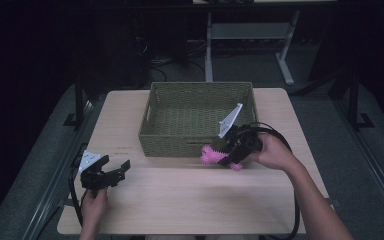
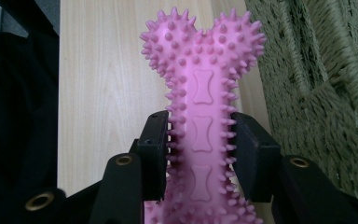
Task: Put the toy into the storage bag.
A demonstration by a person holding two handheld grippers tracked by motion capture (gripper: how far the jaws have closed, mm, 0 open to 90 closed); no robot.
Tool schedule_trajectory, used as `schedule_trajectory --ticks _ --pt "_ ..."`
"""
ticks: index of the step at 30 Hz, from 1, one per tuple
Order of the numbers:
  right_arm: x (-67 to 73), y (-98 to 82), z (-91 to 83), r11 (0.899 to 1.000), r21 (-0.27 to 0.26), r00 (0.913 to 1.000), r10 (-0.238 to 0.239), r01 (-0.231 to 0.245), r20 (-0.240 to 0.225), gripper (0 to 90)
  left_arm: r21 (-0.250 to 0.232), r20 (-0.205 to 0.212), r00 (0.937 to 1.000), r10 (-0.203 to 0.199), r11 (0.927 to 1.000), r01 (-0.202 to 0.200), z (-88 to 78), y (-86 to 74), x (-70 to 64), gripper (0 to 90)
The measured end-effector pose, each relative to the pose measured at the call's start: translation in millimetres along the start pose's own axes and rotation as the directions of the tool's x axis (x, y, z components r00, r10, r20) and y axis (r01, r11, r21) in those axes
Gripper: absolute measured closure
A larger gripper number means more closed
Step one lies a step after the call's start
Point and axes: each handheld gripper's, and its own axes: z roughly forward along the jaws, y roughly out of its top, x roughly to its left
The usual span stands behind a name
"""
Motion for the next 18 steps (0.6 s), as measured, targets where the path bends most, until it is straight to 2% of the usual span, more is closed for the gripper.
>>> schedule_trajectory --ticks 18 --pt "-12.2 10.0 -16.3 1.000 -0.010 0.9999 0.007 -0.007 0.007 58.2 -0.001 0.001 1.0000 0.000 1.0000 0.000 0.2 0.3 -0.4 13.0"
